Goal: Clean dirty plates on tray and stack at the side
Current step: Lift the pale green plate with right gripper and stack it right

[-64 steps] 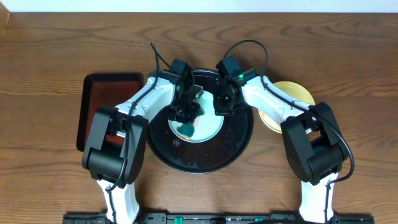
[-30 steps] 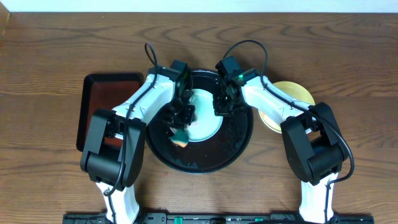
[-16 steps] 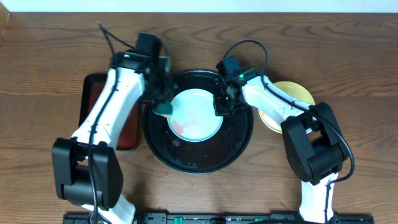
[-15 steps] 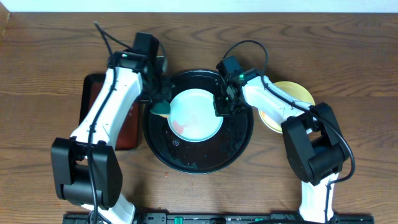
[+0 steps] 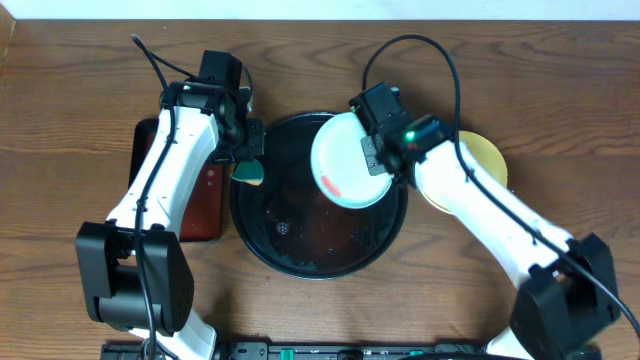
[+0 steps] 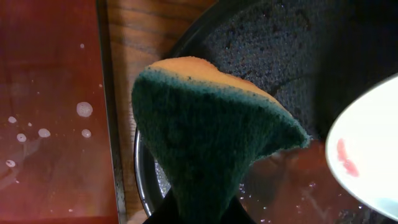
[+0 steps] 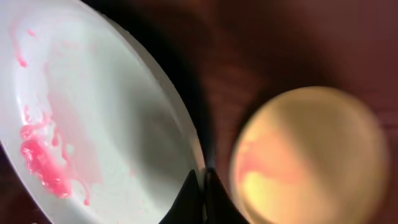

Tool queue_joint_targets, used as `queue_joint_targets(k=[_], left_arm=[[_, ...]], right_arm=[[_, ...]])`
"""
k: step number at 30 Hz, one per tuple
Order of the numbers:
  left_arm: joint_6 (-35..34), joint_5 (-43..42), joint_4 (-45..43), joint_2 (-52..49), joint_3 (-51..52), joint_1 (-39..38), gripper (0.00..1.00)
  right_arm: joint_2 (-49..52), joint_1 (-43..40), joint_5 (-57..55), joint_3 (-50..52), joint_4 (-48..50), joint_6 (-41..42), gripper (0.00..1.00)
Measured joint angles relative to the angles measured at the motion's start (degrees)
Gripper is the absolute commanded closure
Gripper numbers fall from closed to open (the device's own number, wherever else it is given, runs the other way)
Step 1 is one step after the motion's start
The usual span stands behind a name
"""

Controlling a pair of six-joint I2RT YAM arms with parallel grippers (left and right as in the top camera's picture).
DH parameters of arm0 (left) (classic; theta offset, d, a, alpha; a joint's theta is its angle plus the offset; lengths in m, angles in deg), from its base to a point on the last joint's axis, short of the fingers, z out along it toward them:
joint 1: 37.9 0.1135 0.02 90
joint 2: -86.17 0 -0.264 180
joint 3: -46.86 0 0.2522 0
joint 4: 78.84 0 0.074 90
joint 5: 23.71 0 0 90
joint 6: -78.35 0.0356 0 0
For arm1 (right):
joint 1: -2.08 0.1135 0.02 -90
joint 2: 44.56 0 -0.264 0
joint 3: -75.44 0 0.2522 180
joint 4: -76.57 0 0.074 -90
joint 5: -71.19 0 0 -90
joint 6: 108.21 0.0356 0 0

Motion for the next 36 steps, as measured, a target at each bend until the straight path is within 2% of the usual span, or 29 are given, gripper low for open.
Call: queue_joint_targets(k=[15,22,31,36], left_arm=[[-0.15,0.02,-0.26,0.00,0.00,0.00,0.92],[-0.15,0.00,-0.31,0.00,0.00,0.00,0.92],[-0.15,0.00,-0.33,0.00,0.00,0.00,0.92],[-0.17,0.00,-0.39,0.00,0.00,0.00,0.92]], right_arm=[[-2.73,16.79,-40.26,0.00,-1.33,-1.01,0.99],[-2.75,21.75,-54.62,0.00,-1.33,-1.16,0.99],[-2.78,22.73,-58.42,0.00,-1.64,-0.17,0.99],[-2.86,21.07,-44.37,0.00,-4.42,0.76,0.99]])
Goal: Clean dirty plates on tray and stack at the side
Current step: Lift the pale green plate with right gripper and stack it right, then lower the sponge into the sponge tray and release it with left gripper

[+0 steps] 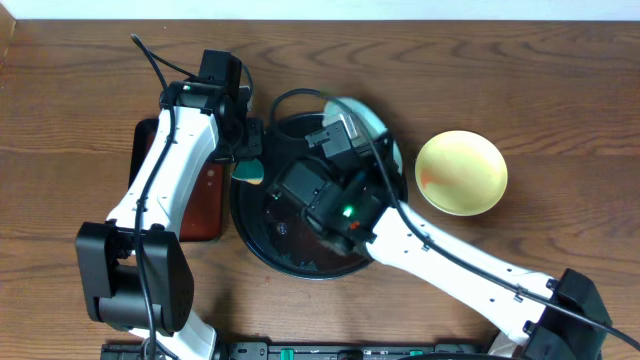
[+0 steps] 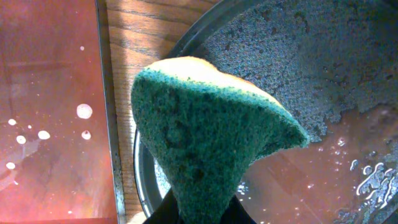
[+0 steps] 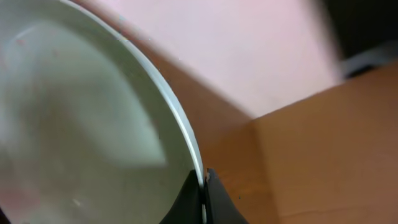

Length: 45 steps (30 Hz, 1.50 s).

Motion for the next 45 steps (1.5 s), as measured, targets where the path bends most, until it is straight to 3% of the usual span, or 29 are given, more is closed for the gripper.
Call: queue_joint_targets(k=[9,16,26,36,40,45], left_arm=[[0.00,0.00,-0.07,0.00,0.00,0.00,0.92],[0.00,0.00,-0.09,0.00,0.00,0.00,0.92],[0.00,0.02,-0.09,0.00,0.00,0.00,0.92],[0.00,0.02,-0.09,0.00,0.00,0.00,0.92],[0.00,0.02,-0.31,0.00,0.00,0.00,0.92],[0.00,0.00,1.31,0.02,-0.04,1.05,0.93]], right_arm=[[0.00,-14.60,37.92,0.00,-0.07,0.83,0.99],[0.00,-32.26,60.70,0.00,-2.08,-0.55,0.99],[-0.02,-55.65,68.87,0.87,-4.50,-4.92,0.99],[-0.02,-66.73,69.29,11.96,2.29,-6.86,0.98],[-0.04,-67.76,69.72,15.28,6.16,-6.54,0.66],[-0.09,-67.49,73.90,15.67,7.28,-7.69,0.51]])
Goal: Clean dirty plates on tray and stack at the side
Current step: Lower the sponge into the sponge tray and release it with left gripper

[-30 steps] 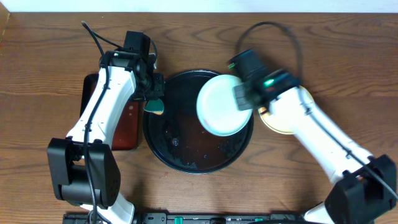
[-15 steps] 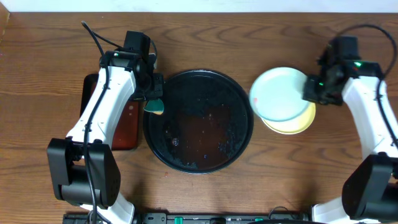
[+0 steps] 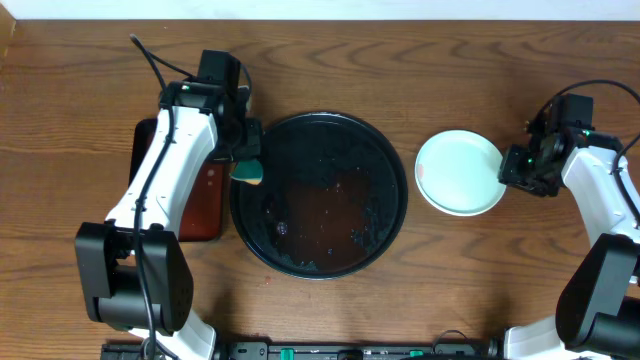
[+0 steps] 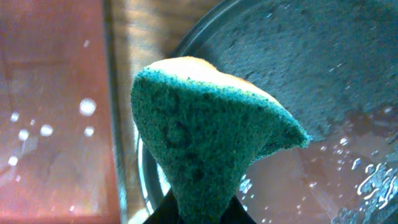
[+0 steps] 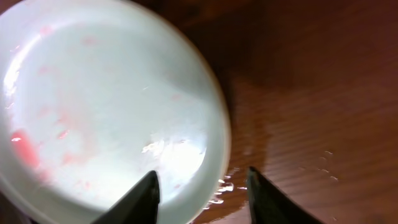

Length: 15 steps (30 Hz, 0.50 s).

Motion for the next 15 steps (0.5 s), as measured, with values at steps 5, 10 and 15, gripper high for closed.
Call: queue_joint_targets(k=[5,10,15], left_arm=[[0.07,0.13,3.43,1.29,-0.11,4.31,0.93],[0.11,3.74,5.97,4.46,-0.42,9.73,0.92],[0.83,6.58,6.01,4.61,-0.81,14.19,0.93]], right_arm=[[0.00,2.23,4.66,-2.84,-3.17,-1.42,0.43],[-0.17,7.26,6.73,-9.75,-5.77,-2.38,0.35],[-0.57,15.32,7.63,-11.85,-4.44,-2.82,0.20]])
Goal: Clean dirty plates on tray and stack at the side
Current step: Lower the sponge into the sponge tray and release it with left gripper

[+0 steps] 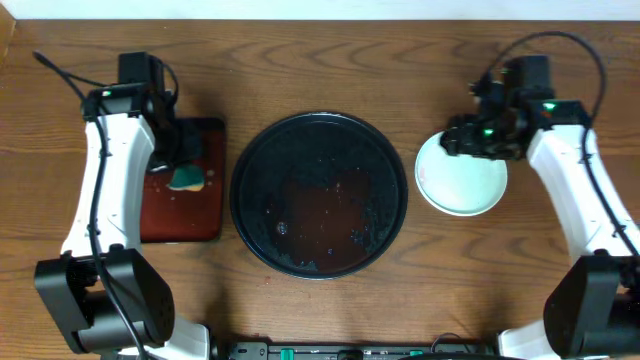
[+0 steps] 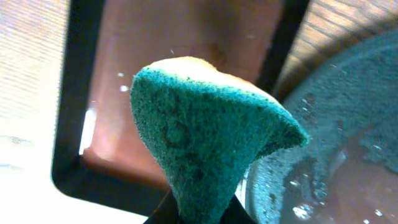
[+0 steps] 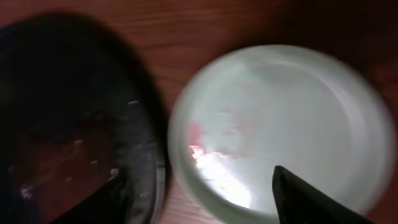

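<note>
A white plate (image 1: 462,178) lies on the table right of the round black tray (image 1: 320,195); a faint pink smear shows on the plate (image 3: 280,124) in the right wrist view. My right gripper (image 1: 465,140) hovers over the plate's far edge, open, its dark fingers (image 3: 311,199) spread with nothing between them. My left gripper (image 1: 178,160) is shut on a green sponge with a yellow back (image 2: 205,130). That sponge (image 1: 186,180) hangs over the red-brown rectangular tray (image 1: 190,225) at the left.
The round black tray holds wet film and droplets (image 2: 348,137) and no plates. The rectangular tray's dark rim (image 2: 74,124) runs under the sponge. Cables loop behind both arms at the table's back.
My left gripper, still shut on the sponge, moved left from the round tray's rim to over the rectangular tray. My right gripper, still open, moved from the plate's right side to its far edge.
My right gripper first held the pink-smeared white plate over the round tray, with a yellow plate on the table to the right. It was then still shut on it, raised. Later the white plate lay where the yellow one was, gripper open. The sponge stayed in my left gripper.
</note>
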Tool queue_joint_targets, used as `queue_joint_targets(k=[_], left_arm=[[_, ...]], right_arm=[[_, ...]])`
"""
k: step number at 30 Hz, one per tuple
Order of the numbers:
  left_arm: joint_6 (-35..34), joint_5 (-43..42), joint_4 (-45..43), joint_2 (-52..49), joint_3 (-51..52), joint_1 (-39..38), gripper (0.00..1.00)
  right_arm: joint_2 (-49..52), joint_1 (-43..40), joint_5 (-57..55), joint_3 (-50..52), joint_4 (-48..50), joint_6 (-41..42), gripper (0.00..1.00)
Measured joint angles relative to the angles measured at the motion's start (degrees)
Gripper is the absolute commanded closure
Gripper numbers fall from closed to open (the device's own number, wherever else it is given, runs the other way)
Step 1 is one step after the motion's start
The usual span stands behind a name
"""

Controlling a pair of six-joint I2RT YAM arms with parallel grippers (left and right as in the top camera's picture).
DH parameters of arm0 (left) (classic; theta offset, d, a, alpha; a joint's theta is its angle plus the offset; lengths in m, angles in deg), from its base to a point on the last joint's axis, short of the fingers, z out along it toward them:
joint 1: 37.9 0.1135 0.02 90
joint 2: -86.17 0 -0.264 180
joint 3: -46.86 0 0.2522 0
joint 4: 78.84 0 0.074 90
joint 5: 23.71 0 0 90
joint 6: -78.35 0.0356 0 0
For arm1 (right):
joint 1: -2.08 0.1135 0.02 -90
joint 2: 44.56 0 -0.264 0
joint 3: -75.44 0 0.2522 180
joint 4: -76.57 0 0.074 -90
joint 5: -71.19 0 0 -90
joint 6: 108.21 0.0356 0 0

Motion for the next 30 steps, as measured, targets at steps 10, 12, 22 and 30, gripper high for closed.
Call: queue_joint_targets(k=[10,12,22,30], left_arm=[[1.01,0.94,-5.44,-6.95,2.75,1.49,0.92],[1.05,0.96,-6.62,-9.38,2.97,1.55,0.91],[1.90,0.96,-9.64,-13.88,3.10,1.57,0.34],[1.55,0.92,-6.51,-13.88,2.82,1.57,0.30]], right_arm=[[0.00,9.49,-1.77,0.00,1.22,-0.22,0.01],[0.00,10.23,-1.95,0.00,1.22,-0.22,0.01],[0.00,10.45,-2.54,0.00,0.92,-0.22,0.01],[0.00,10.45,-2.58,0.00,0.92,-0.22,0.01]])
